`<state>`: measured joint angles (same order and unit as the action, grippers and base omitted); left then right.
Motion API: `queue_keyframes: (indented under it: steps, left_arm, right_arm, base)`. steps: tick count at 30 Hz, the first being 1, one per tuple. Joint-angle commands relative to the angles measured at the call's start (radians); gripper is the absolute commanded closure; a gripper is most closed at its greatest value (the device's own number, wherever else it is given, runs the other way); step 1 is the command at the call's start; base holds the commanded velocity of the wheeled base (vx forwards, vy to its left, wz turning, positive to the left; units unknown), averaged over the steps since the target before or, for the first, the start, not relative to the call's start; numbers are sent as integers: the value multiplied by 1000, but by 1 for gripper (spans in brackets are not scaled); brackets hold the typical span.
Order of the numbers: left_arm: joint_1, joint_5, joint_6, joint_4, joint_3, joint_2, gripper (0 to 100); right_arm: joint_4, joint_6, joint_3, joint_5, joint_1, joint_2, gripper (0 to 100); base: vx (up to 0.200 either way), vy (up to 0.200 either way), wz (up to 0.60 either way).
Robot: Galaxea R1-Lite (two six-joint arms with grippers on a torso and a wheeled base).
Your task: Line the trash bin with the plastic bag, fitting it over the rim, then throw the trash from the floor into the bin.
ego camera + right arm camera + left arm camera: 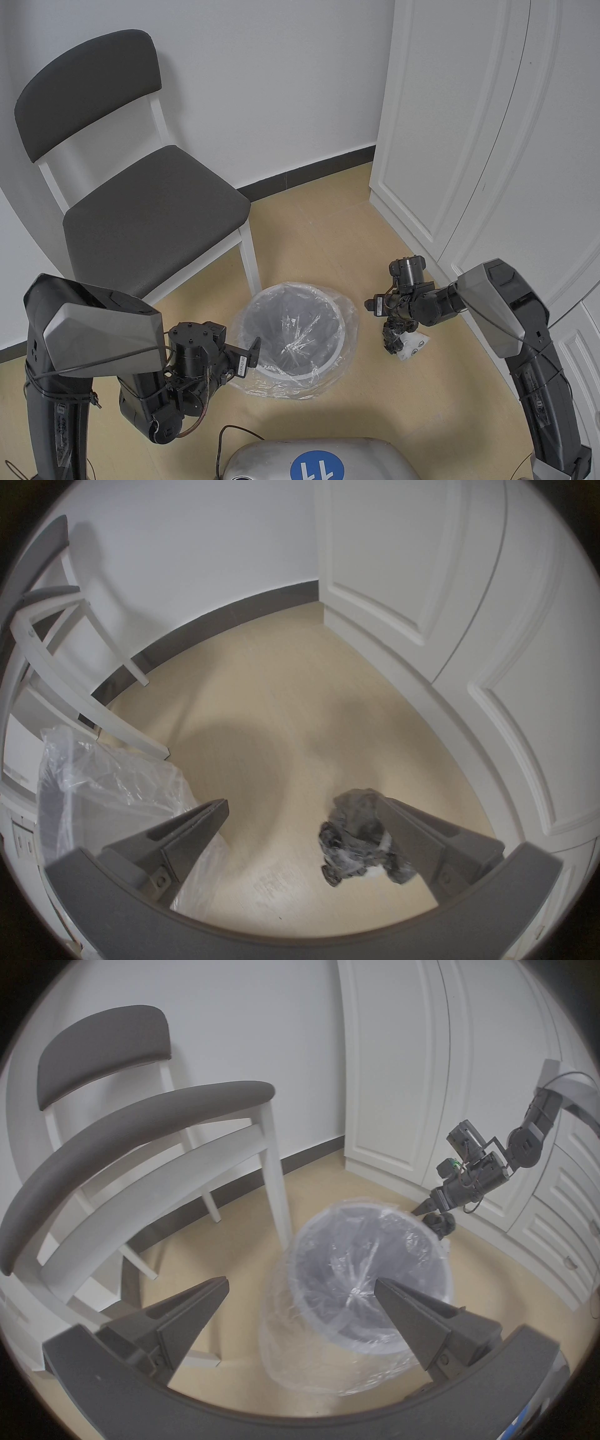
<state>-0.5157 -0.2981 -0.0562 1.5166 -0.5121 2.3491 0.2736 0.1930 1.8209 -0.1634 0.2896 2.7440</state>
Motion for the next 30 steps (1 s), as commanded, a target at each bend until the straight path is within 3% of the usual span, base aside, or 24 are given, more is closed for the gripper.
queue_keyframes:
  steps: [1,10,14,26,30]
  left_arm:
    - [56,-55,1,-1,64,-44,0]
    - [115,-59,-5,-4,73,19,0]
    - [115,-104,-8,-3,32,79,0]
    - [69,-110,-30,-7,-8,88,0]
    - [20,-110,-30,-10,-5,93,0]
  right_arm:
    - [-106,0,179,25,40,181,0]
    - [-128,-17,179,140,66,178,0]
    - [-125,-44,179,196,68,171,0]
    - [-137,-55,179,203,59,155,0]
    - [-122,-106,113,185,34,100,0]
  base:
    - [0,0,0]
    - [0,0,0]
    - [0,0,0]
    - [0,0,0]
    - [0,0,0]
